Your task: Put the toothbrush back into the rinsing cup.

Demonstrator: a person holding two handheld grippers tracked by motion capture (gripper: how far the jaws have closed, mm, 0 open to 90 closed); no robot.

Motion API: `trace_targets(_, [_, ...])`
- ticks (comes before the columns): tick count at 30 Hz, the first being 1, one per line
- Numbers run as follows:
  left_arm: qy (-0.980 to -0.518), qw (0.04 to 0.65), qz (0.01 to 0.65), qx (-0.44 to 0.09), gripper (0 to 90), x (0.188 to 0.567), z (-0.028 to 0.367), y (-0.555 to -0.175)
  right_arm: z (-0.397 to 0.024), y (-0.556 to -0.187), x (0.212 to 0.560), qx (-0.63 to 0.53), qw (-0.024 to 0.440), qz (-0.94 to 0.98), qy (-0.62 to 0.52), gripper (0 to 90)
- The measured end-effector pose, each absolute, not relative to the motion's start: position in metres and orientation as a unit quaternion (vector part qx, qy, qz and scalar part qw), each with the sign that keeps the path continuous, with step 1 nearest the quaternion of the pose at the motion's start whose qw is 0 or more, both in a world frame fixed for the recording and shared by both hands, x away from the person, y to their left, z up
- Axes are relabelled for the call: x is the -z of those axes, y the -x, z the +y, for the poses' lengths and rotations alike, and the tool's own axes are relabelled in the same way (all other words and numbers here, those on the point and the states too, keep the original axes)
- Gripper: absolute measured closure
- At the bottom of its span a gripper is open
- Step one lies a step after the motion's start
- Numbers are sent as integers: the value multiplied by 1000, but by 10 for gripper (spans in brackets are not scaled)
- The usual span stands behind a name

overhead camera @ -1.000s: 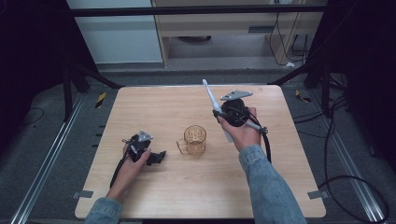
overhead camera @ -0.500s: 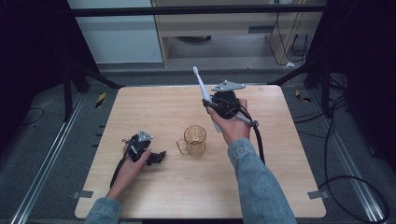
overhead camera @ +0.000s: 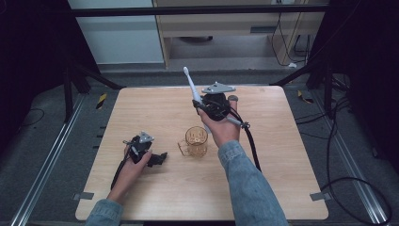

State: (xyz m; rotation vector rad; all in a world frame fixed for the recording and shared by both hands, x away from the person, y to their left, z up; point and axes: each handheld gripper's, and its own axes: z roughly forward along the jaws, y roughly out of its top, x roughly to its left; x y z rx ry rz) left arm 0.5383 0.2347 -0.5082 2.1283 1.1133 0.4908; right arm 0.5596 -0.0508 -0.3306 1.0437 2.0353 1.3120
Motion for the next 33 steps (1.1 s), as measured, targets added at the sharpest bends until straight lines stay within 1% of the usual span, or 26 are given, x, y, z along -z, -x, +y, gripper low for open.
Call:
trace_targets(14, [-817, 338, 427, -188, 0, 508, 235, -538, -37, -557, 342, -484, 238, 752, -378, 669])
trace_targets(24, [-817, 338, 427, -188, 0, 508, 235, -538, -29, -561, 354, -489, 225, 751, -383, 669])
trace_targets(33, [-817, 338, 427, -188, 0, 508, 235, -538, -24, -563, 361, -491, 221, 753, -379, 668])
